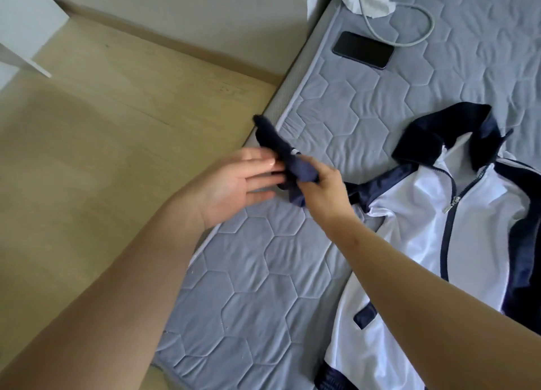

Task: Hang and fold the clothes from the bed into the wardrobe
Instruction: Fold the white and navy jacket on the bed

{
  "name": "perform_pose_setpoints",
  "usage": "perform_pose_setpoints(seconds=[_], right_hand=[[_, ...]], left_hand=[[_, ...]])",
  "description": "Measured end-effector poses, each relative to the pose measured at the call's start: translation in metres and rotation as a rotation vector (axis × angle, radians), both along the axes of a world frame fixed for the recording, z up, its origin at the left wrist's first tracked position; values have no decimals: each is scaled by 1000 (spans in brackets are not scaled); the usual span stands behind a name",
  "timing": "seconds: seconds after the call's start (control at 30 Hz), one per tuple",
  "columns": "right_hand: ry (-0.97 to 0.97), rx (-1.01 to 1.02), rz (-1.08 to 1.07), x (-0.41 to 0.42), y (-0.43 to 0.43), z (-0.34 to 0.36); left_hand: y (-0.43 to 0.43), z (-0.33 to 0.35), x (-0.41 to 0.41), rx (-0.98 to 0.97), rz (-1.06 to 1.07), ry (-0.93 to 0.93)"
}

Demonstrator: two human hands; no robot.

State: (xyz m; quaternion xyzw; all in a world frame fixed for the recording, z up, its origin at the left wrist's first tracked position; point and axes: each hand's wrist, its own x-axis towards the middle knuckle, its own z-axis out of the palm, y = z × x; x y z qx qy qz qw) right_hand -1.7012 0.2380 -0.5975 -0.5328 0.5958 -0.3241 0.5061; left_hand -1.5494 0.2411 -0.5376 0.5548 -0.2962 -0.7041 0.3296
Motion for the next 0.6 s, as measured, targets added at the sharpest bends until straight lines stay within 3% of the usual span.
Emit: perform_pose_setpoints(seconds=[0.07,0.13,0.3,0.4,0.6], right_hand=[[-360,186,-139,-6,-4,17],[-524,284,-133,-10,-10,28],[-752,381,-74,-3,-14,46],[-584,322,-78,-5,-15,45],[-129,202,-238,-3,-8,17]], left_hand=[[0,-4,9,-113,174,-185],[2,-7,10,-77,204,-274],[7,-15,-1,183,35,131],[4,-14,2,167,160,247],[-9,3,35,-68,552,74]])
